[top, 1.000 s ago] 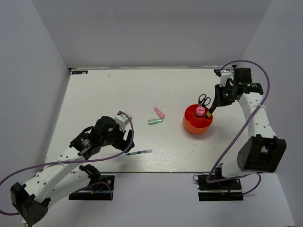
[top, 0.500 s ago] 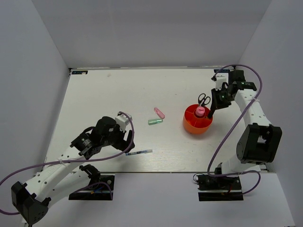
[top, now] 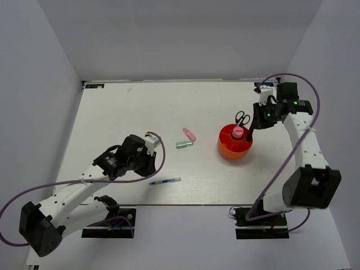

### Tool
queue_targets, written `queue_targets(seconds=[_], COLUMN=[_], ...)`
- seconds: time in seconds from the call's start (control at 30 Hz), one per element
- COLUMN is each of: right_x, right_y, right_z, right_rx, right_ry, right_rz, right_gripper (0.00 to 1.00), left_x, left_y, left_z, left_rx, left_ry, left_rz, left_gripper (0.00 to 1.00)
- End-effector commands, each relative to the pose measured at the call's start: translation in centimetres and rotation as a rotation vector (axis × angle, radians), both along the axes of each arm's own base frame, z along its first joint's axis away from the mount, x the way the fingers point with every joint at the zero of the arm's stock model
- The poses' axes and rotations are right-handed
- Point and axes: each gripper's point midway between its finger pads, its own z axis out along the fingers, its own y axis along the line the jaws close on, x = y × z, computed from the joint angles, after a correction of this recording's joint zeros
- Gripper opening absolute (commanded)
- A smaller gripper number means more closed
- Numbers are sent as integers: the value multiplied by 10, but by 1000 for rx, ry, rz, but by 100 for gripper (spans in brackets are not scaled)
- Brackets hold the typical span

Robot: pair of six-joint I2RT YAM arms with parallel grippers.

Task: Sort the stationery into containers
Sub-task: Place the pen in the storage box, then pick up the pen from the center of the board.

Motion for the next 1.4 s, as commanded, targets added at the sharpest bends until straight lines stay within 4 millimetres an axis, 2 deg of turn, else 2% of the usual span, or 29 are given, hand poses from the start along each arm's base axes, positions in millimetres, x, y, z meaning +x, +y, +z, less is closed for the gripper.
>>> queue_targets(seconds=[0.0, 0.03, 0.07, 0.1, 0.13, 0.17, 0.2, 0.23, 0.27, 0.33, 0.37, 0.4, 0.5, 0.53, 0.73, 0.9, 1.07, 1.37], right_x=[-7, -17, -23, -36, -54, -64, -88, -101, -112, -121, -124, -124, -129, -130, -136, -141, -141, -140], right_y=[11, 16, 29, 46, 66, 76, 89, 99, 103, 108, 109, 109, 108, 109, 107, 107, 106, 107], right_z=[35, 49, 52, 39, 54, 55, 48, 57, 51, 50, 49, 49, 45, 44, 40, 43, 42, 40], right_rx=[65, 78, 136, 209, 285, 326, 384, 453, 486, 521, 535, 533, 530, 528, 513, 498, 493, 505], right_ry=[-137, -205, -224, -222, -303, -323, -350, -387, -375, -414, -409, -429, -418, -418, -428, -455, -459, -440], right_rz=[6, 38, 100, 199, 354, 436, 580, 651, 678, 727, 732, 751, 755, 761, 755, 747, 738, 726], right_gripper=[0, 0, 0, 0, 14, 47, 55, 57, 57, 54, 48, 36, 14, 12, 14, 15, 15, 16], left_x=[3, 1, -1, -4, -9, -13, -18, -19, -18, -20, -15, -17, -12, -9, 15, 21, 18, 12], left_y=[-6, -6, -6, -4, -6, -11, -14, -15, -18, -25, -27, -29, -34, -35, -52, -66, -73, -64], left_z=[18, 18, 18, 12, 10, 7, 4, 1, -8, -14, -17, -26, -38, -44, -55, -63, -74, -89], left_rx=[-5, 10, 27, 69, 75, 82, 113, 130, 164, 211, 250, 289, 385, 421, 467, 447, 448, 538], left_ry=[-8, 14, 12, 50, 64, 121, 100, 100, 124, 97, 93, 107, 96, 79, 10, 14, 39, 39], left_rz=[-40, -57, -100, -144, -206, -246, -341, -365, -391, -470, -477, -509, -567, -582, -610, -629, -646, -662], left_gripper=[15, 11, 11, 13, 19, 36, 42, 47, 54, 56, 58, 60, 61, 61, 61, 61, 61, 60])
